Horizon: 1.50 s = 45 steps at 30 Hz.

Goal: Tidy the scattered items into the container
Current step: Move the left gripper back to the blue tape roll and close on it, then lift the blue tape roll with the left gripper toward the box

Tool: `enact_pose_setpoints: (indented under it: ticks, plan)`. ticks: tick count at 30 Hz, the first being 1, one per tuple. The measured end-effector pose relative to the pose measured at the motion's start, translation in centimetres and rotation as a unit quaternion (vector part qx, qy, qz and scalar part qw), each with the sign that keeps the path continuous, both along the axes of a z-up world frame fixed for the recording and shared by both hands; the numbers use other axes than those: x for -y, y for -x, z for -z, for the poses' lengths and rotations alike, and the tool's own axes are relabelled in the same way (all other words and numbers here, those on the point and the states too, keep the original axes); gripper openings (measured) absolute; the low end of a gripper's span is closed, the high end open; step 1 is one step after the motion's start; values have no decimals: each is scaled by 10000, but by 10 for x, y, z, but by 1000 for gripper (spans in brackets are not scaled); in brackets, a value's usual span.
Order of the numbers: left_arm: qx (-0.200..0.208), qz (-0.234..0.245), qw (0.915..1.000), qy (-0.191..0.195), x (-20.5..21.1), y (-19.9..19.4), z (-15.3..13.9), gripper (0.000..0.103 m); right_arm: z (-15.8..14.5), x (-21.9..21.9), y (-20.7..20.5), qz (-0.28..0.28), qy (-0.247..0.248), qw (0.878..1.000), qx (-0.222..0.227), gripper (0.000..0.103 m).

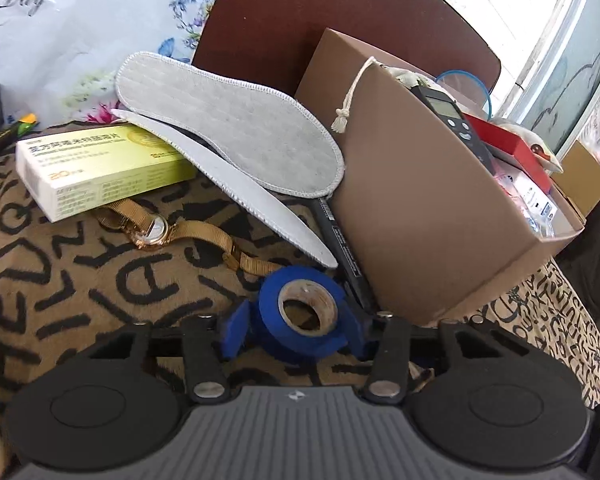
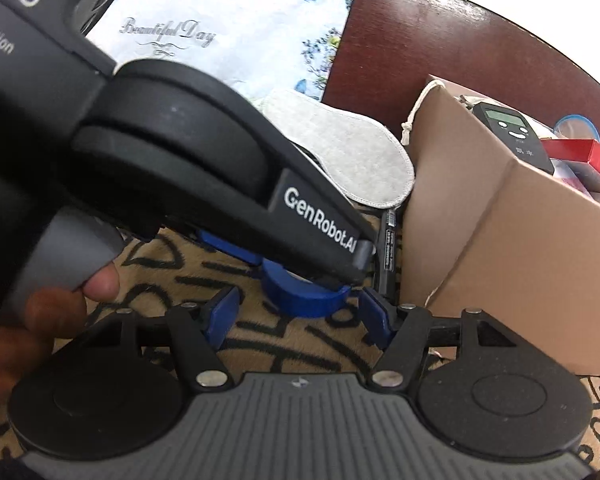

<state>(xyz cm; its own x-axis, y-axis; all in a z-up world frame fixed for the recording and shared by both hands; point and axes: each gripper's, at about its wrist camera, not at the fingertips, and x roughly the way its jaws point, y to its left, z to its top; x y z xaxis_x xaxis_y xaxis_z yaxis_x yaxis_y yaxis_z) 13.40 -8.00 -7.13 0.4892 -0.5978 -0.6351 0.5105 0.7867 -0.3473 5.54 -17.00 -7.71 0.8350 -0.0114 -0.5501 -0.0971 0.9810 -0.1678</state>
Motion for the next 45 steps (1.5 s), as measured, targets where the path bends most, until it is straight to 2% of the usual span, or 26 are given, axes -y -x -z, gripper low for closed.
enact_pose_setpoints:
  ticks: [3,4,7,9,15,22,26,30,32,33,37,41,45]
  plan:
    - [-43,28,10000,60,0,-7,2,49,1,0,-9,112,44,9999,-7,65]
    - [-65,3,9999,98,-1,-9,3,45,1,0,-12,130,69,9999,-10,65]
    - [-70,-138,9999,2,-4,-10,8,21,2,0,-14,112,64,9999,4,62]
    - [35,-97,9999,9,-7,-6,9,21,1,3,-13,125,23,9999,12,54]
    - [119,-165,9996,-201,-17,11,6,21,-3,10,-3,-111,-141,9998,-65,54]
    - [-96,-403,9986,-332,-51,60,2,22,-11,4,38,-967,-375,9944,-215,53]
    - [-116,-488,9984,-260,-59,79,4,22,-11,-3,59,-1317,-388,9902,-248,53]
    - [-100,-519,9982,-290,-56,80,6,29,-9,-5,55,-1304,-395,9903,-258,54]
    - [-89,-471,9984,-290,-53,80,5,39,-9,-4,53,-1300,-437,9902,-269,55]
    - [-72,-456,9985,-305,-52,80,5,39,-8,-5,56,-1295,-445,9902,-292,55]
    - [22,-443,9982,-399,-49,83,6,36,-5,-6,57,-1289,-463,9901,-305,55]
    - [17,-537,9973,-498,-49,83,5,25,-4,-6,56,-1302,-498,9897,-327,55]
    - [-17,-591,9968,-538,-47,89,0,23,-7,-4,60,-1316,-544,9892,-340,54]
